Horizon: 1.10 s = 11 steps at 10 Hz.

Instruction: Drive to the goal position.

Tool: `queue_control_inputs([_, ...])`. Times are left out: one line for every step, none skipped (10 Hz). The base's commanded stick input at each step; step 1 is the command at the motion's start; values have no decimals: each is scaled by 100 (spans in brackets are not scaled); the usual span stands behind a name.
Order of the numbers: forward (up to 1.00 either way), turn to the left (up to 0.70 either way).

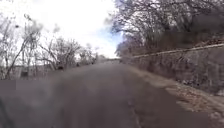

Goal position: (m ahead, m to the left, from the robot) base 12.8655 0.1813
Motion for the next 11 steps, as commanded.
queue_control_inputs([70,0])
queue_control_inputs([70,0])
queue_control_inputs([70,0])
queue_control_inputs([70,0])
queue_control_inputs([70,0])
queue_control_inputs([70,0])
queue_control_inputs([70,0])
queue_control_inputs([70,0])
queue_control_inputs([70,0])
queue_control_inputs([70,0])
queue_control_inputs([70,0])
